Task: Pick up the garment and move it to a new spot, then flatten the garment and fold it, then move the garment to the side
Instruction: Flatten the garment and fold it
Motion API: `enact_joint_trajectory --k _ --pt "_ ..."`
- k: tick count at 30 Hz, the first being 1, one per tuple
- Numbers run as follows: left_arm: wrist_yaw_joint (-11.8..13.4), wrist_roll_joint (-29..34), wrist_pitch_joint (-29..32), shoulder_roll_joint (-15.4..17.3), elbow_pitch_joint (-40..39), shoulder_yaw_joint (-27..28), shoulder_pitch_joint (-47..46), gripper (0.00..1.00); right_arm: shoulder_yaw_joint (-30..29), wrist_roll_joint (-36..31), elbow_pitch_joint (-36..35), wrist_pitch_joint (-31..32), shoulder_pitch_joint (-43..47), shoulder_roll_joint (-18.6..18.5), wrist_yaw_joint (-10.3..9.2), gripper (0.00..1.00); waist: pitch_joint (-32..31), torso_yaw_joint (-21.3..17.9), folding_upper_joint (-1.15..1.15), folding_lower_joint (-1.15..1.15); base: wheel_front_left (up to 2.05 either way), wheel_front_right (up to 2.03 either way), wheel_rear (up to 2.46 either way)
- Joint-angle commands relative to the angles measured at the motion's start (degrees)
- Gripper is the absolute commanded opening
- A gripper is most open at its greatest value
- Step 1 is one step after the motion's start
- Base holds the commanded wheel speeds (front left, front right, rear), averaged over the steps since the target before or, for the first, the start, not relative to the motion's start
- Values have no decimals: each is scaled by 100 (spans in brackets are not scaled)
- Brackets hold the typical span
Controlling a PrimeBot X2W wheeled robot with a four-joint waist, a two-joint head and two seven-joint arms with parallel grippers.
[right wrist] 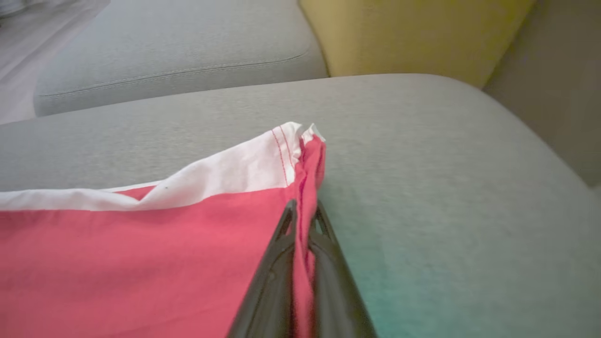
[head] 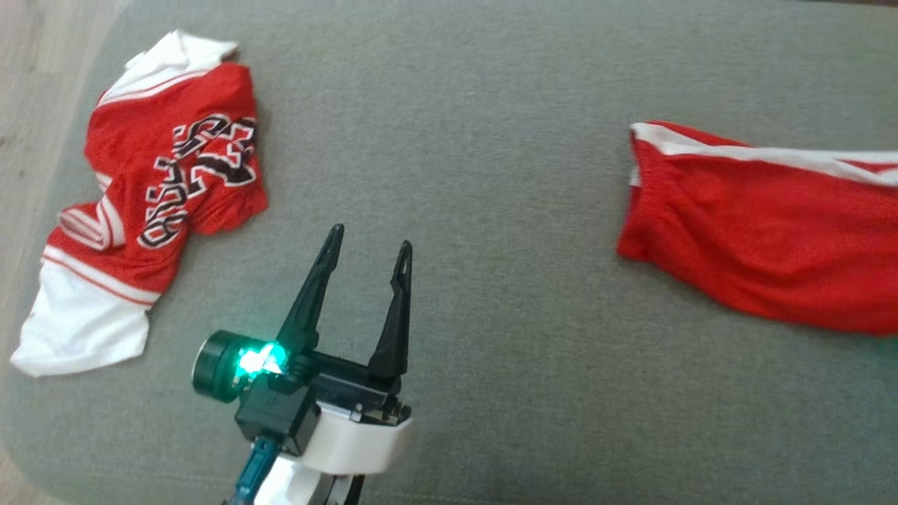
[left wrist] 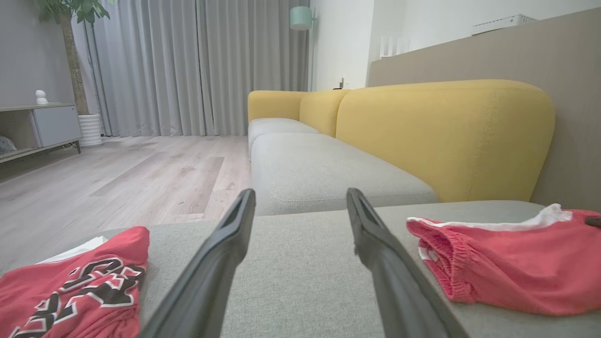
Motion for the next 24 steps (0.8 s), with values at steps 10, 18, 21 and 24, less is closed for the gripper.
enact_joint_trajectory --k 10,18,21,24 --pt "-385 272 -23 -236 -22 491 57 100 32 -95 -1146 -390 -126 192 -4 0 -348 -242 0 1 0 0 0" --pt "-549 370 -24 -385 65 632 217 100 315 -527 -2946 133 176 1306 -4 0 -609 -218 0 1 0 0 0" --pt "-582 388 -24 -426 75 661 242 100 436 -739 -3183 294 301 1750 -4 0 -630 -197 0 1 0 0 0" --pt "-642 406 -24 -492 116 684 262 100 722 -868 -3334 440 466 2321 -4 100 -667 -142 0 1 0 0 0"
